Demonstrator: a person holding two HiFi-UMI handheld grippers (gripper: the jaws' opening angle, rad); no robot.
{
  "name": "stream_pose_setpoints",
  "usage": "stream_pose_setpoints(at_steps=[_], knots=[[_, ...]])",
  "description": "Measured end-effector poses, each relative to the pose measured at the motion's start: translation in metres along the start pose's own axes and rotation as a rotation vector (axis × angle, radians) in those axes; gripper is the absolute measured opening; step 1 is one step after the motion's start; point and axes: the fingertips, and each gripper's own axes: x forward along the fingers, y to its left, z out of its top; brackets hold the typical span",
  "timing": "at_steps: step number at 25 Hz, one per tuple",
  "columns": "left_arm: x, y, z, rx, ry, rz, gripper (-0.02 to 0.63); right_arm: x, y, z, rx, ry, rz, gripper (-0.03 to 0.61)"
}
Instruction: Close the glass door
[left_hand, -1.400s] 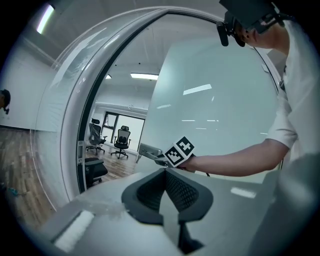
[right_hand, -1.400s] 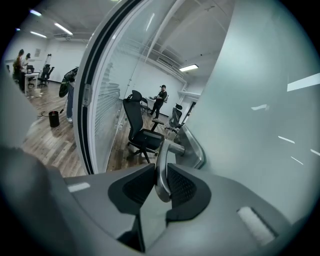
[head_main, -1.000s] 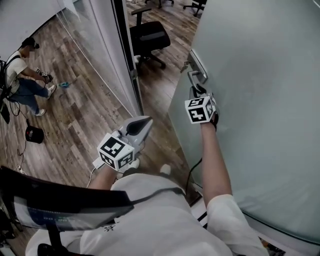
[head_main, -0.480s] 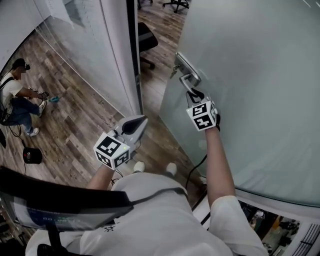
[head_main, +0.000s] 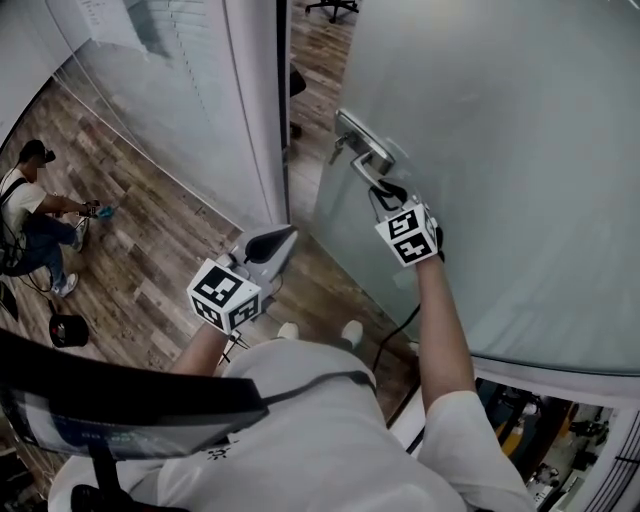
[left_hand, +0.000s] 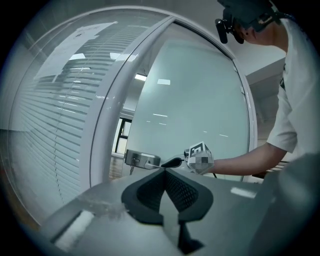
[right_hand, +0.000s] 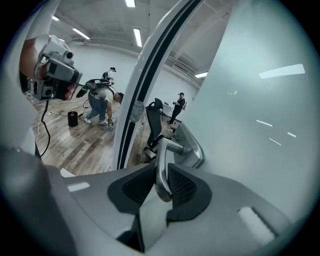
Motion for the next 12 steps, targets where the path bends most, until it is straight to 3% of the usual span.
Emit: stream_pose_setpoints(at_steps=[12], knots=[[-0.003, -0.006, -0.011, 0.011, 0.011, -0.028, 0.005, -0.018, 0.035, -0.008, -0.002, -0.022, 0.035, 0.092]])
